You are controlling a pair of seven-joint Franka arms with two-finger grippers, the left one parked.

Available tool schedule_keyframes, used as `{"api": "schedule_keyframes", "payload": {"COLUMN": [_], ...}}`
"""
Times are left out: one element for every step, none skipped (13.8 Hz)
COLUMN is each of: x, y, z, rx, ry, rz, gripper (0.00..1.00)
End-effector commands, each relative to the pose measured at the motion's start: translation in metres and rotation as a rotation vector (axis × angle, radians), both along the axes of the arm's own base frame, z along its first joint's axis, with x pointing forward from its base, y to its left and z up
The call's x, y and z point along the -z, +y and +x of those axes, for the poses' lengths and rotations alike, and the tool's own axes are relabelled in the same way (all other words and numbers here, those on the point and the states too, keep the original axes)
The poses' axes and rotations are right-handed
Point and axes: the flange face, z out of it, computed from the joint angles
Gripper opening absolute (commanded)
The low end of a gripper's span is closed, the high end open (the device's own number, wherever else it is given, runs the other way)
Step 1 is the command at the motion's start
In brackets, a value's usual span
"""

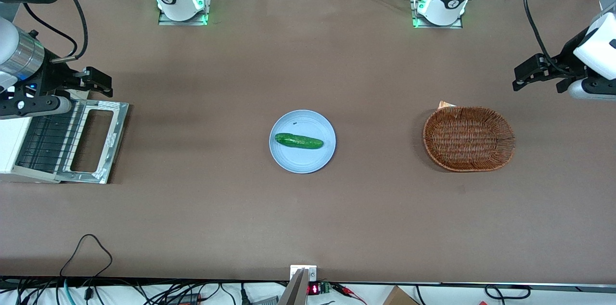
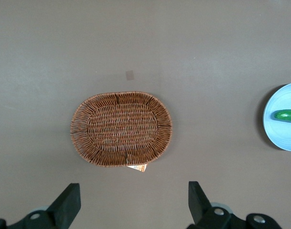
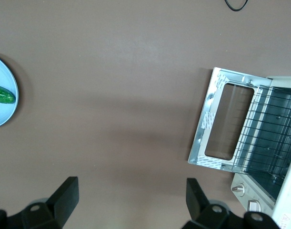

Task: Open oven door with right arm only

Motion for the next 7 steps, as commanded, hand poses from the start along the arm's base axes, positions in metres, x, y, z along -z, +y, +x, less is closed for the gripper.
{"api": "schedule_keyframes", "payload": {"x": [-0.0039, -0.0037, -0.0039, -0.0039, -0.0039, -0.0046, -0.0049], "y": [0.0009, 0.0009, 0.0009, 0.0009, 0.0009, 0.0011, 0.0012], "z": [0.0020, 0.0018, 0.0020, 0.0020, 0.0020, 0.0021, 0.0016], "rx": [0.003, 0.003, 0.003, 0.003, 0.003, 0.003, 0.003], "ry": [-0.010, -0.008, -0.010, -0.010, -0.010, -0.011, -0.008], "rz": [-0.009, -0.009, -0.009, -0.009, -0.009, -0.007, -0.006], "gripper": [1.00, 1.00, 1.00, 1.00, 1.00, 1.00, 1.00]}}
